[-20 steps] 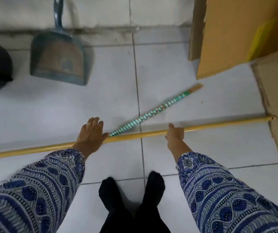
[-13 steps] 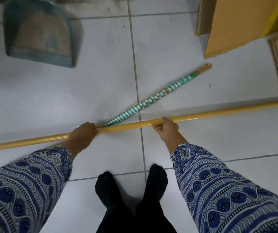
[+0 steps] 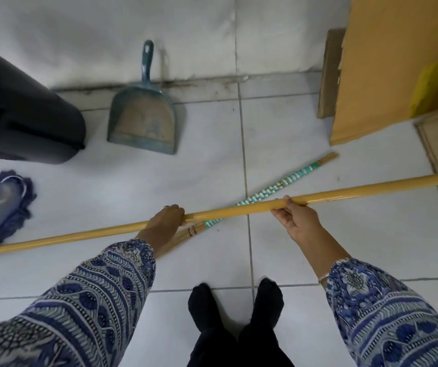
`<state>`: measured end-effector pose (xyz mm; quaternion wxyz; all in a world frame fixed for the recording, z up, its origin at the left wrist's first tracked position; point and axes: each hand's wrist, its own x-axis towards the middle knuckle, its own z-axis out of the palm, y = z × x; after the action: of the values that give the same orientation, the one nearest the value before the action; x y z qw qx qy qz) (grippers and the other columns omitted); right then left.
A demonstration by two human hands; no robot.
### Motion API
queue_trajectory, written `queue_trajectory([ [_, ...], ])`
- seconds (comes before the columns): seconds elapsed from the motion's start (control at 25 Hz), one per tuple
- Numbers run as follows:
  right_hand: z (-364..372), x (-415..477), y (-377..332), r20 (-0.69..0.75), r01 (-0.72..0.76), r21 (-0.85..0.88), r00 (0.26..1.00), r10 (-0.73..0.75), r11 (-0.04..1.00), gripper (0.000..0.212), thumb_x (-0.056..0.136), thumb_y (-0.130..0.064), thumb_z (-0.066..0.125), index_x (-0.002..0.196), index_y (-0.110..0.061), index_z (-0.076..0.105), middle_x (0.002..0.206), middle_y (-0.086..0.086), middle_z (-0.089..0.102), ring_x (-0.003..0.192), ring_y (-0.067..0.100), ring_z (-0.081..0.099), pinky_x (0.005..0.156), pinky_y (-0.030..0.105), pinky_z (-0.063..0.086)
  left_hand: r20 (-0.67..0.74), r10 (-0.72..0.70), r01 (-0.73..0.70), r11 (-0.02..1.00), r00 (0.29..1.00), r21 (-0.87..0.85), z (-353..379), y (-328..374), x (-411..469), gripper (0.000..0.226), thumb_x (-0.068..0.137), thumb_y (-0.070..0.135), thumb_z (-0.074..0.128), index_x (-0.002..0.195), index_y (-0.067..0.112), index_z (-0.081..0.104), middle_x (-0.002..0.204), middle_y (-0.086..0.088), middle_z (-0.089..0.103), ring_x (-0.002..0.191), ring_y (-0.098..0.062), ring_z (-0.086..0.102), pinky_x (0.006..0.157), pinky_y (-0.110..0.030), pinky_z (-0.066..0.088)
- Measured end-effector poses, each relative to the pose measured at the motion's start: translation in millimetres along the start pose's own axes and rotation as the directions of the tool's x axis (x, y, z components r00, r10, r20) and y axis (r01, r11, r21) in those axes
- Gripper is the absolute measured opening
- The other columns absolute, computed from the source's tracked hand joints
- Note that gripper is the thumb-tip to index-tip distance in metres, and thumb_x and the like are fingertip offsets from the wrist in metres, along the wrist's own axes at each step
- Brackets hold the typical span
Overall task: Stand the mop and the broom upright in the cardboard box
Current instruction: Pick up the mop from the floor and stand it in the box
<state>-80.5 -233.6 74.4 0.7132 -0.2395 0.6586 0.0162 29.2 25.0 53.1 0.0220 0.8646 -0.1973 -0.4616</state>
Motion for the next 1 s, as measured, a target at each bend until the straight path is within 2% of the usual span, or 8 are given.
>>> queue_trajectory([
  [0.2, 42, -121, -76, 0.076, 0.234, -0.118, 0.971, -0.226, 0.965, 0.015, 0.091, -0.005, 0.051, 0.076, -0.008, 0.054, 0.082, 0.009, 0.06, 0.075, 0.017, 0.06, 0.089, 0.043, 0.05, -0.061, 0.072, -0.075, 0.996, 0.996, -0.056, -96, 28, -71, 0.02, 0.095, 0.018, 0.037, 0.075, 0.018, 0.04, 0.077, 0.002, 0.043, 0.079, -0.02, 0.04, 0.07, -0.032, 0.03],
  [0.36, 64, -229, -154, 0.135, 0.399, -0.162, 0.915, -0.38, 0.902, 0.015, 0.089, -0.006, 0.054, 0.075, -0.008, 0.054, 0.081, 0.008, 0.059, 0.074, 0.018, 0.06, 0.085, 0.043, 0.053, -0.153, 0.163, -0.176, 0.981, 0.975, -0.08, -174, 72, -136, 0.018, 0.095, 0.02, 0.04, 0.077, 0.018, 0.042, 0.073, 0.003, 0.045, 0.074, -0.02, 0.042, 0.067, -0.031, 0.029],
  [0.52, 75, -354, -224, 0.201, 0.568, -0.187, 0.821, -0.535, 0.802, 0.006, 0.088, -0.008, 0.056, 0.084, -0.005, 0.056, 0.09, 0.013, 0.059, 0.082, 0.024, 0.06, 0.062, 0.031, 0.061, -0.233, 0.175, -0.224, 0.953, 0.956, -0.202, -250, 124, -217, 0.027, 0.092, 0.017, 0.045, 0.066, 0.018, 0.04, 0.066, 0.002, 0.043, 0.069, -0.02, 0.042, 0.059, -0.03, 0.028],
  [0.6, 81, -421, -259, 0.241, 0.655, -0.213, 0.755, -0.61, 0.725, 0.008, 0.088, -0.009, 0.056, 0.082, -0.005, 0.055, 0.097, 0.016, 0.058, 0.09, 0.027, 0.06, 0.065, 0.034, 0.061, -0.306, 0.143, -0.247, 0.91, 0.941, -0.332, -289, 154, -262, 0.038, 0.091, 0.013, 0.046, 0.056, 0.023, 0.037, 0.058, 0.005, 0.039, 0.067, -0.021, 0.042, 0.056, -0.028, 0.031],
  [0.68, 82, -498, -293, 0.304, 0.747, -0.212, 0.663, -0.684, 0.63, 0.007, 0.088, -0.01, 0.057, 0.085, -0.005, 0.055, 0.1, 0.016, 0.058, 0.088, 0.026, 0.06, 0.063, 0.031, 0.059, -0.384, 0.162, -0.309, 0.88, 0.909, -0.361, -327, 182, -315, 0.042, 0.09, 0.01, 0.046, 0.054, 0.028, 0.037, 0.059, 0.006, 0.044, 0.07, -0.02, 0.047, 0.064, -0.034, 0.04],
  [0.76, 80, -567, -322, 0.352, 0.823, -0.199, 0.567, -0.744, 0.533, 0.005, 0.088, -0.01, 0.057, 0.089, -0.006, 0.056, 0.1, 0.013, 0.058, 0.08, 0.023, 0.061, 0.053, 0.025, 0.059, -0.428, 0.232, -0.366, 0.893, 0.873, -0.262, -357, 209, -356, 0.039, 0.089, 0.011, 0.046, 0.053, 0.025, 0.036, 0.066, 0.0, 0.049, 0.072, -0.02, 0.049, 0.065, -0.033, 0.036],
  [0.88, 73, -651, -354, 0.399, 0.888, -0.183, 0.459, -0.794, 0.422, 0.011, 0.087, -0.011, 0.058, 0.096, -0.004, 0.057, 0.106, 0.018, 0.061, 0.088, 0.026, 0.062, 0.064, 0.033, 0.059, -0.506, 0.283, -0.442, 0.868, 0.815, -0.226, -388, 248, -407, 0.032, 0.088, 0.014, 0.046, 0.058, 0.022, 0.039, 0.068, 0.0, 0.049, 0.067, -0.019, 0.043, 0.065, -0.028, 0.033],
  [1.0, 51, -722, -373, 0.436, 0.936, -0.166, 0.353, -0.828, 0.311, 0.024, 0.088, -0.011, 0.058, 0.108, 0.001, 0.058, 0.117, 0.023, 0.062, 0.095, 0.029, 0.062, 0.061, 0.03, 0.055, -0.598, 0.303, -0.519, 0.824, 0.742, -0.227, -404, 290, -449, 0.03, 0.09, 0.013, 0.047, 0.061, 0.022, 0.042, 0.066, 0.002, 0.047, 0.072, -0.019, 0.043, 0.07, -0.028, 0.035],
])
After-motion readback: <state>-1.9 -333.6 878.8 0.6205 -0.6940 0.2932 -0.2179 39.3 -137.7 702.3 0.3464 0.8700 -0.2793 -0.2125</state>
